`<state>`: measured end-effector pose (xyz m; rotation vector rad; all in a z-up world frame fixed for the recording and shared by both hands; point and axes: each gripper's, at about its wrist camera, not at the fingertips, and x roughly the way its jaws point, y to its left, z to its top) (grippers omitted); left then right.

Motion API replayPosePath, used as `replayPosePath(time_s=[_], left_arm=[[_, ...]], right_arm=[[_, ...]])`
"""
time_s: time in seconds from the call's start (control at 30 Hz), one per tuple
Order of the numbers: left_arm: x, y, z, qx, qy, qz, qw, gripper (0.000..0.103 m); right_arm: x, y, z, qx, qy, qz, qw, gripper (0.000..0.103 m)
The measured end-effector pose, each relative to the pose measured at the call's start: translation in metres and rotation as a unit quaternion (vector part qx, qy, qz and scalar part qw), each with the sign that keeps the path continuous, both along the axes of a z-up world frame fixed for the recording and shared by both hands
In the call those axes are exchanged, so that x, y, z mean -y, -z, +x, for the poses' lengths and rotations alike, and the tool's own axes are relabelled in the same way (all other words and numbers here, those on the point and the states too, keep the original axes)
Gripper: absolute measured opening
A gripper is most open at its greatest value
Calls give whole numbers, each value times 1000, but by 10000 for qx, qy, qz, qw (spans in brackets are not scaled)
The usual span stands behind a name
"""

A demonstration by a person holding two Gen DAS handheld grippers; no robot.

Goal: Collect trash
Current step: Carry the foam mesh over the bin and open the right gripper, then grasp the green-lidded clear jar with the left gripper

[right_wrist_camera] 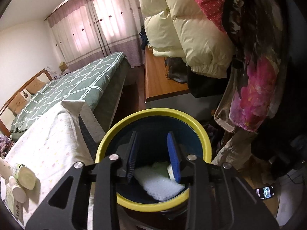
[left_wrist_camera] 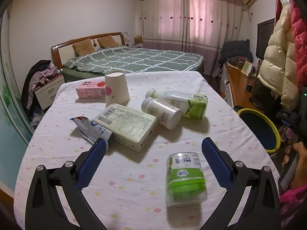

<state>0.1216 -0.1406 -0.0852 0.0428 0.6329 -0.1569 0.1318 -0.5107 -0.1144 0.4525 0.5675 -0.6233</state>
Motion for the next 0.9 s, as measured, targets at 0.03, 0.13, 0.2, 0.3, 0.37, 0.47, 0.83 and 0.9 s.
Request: replayPosePath(time_s=[0.03,0.13,0.2,0.3,0.37,0.47,0.83,0.9], left_arm=[[1,1,-1,-32,51,-26,10000,98],[10,7,-3,-148,199,-13,9997,98],[17,13,-4,-270,307,-7,9992,98],[23,23,-4,-463,401,-8,9981,98],[27,32,-1,-652,437,-30,9969,98],[28,43,4,-873,423,-73,9953,98],[27,60,16,-1312,560,-324,9892,50],[30,60,15,-1303,626,-296,9891,50]], right_arm=[[-1,0,0,-4,3,-29,10000,32],[-2,-1,2,-37,-7,-97,9999,34],[-3,-1,2,-33,-9,-103,9999,35],[-4,-2,2,-30,-19,-111,9999,35],[-4,-2,2,-19,-29,-109,9999,35],[-3,-3,2,-19,-42,-82,10000,35],[-3,-3,4,1,-81,-103,9999,35],[-4,-3,4,26,-86,-120,9999,35]])
